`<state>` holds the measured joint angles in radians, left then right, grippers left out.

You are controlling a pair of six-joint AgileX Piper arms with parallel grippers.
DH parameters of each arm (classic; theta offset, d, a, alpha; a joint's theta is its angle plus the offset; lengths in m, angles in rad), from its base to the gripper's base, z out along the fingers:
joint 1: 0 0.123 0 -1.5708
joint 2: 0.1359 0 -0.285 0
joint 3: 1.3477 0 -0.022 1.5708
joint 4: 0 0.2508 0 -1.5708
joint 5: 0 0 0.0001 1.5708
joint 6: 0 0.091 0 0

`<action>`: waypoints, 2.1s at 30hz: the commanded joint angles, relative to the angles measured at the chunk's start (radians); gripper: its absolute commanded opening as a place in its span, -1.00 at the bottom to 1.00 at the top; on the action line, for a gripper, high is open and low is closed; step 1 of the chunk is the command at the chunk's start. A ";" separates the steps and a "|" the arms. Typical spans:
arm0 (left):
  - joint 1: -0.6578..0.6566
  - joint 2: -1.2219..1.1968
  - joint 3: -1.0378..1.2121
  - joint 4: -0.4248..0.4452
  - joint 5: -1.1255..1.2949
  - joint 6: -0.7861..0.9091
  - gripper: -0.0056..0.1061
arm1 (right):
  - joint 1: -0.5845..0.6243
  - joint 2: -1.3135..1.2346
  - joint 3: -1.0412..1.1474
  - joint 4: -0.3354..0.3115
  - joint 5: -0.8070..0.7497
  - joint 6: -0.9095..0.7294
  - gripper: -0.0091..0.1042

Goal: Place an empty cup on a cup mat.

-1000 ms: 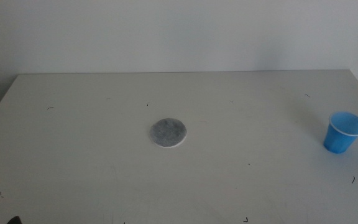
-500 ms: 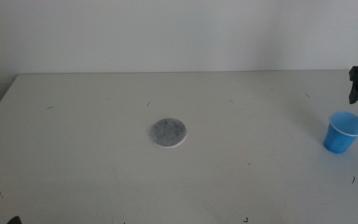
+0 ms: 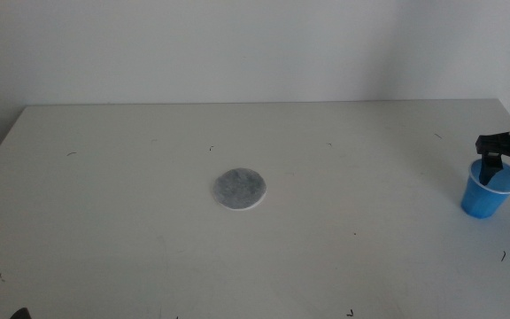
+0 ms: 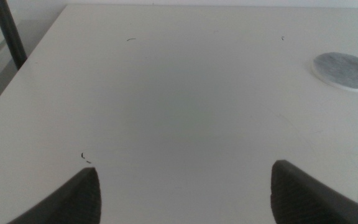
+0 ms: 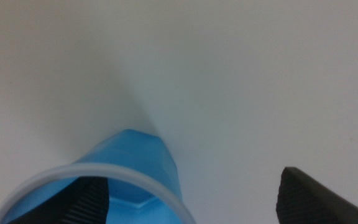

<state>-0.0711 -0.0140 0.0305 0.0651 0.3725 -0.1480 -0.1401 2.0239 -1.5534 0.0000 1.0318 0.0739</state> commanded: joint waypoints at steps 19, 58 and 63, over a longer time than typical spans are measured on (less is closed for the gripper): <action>0.001 -0.004 -0.006 0.000 -0.067 -0.011 0.98 | 0.012 -0.066 -0.034 -0.022 0.047 0.009 -0.86; 0.001 -0.004 -0.006 0.000 -0.067 -0.011 0.98 | 0.668 0.364 -0.906 0.148 0.262 0.194 -0.84; 0.001 -0.004 -0.006 0.000 -0.067 -0.011 0.98 | 0.673 0.382 -0.906 0.144 0.262 0.193 -0.84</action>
<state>-0.0711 -0.0140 0.0305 0.0651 0.3725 -0.1480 0.5313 2.4764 -2.4262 0.1479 1.2432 0.2662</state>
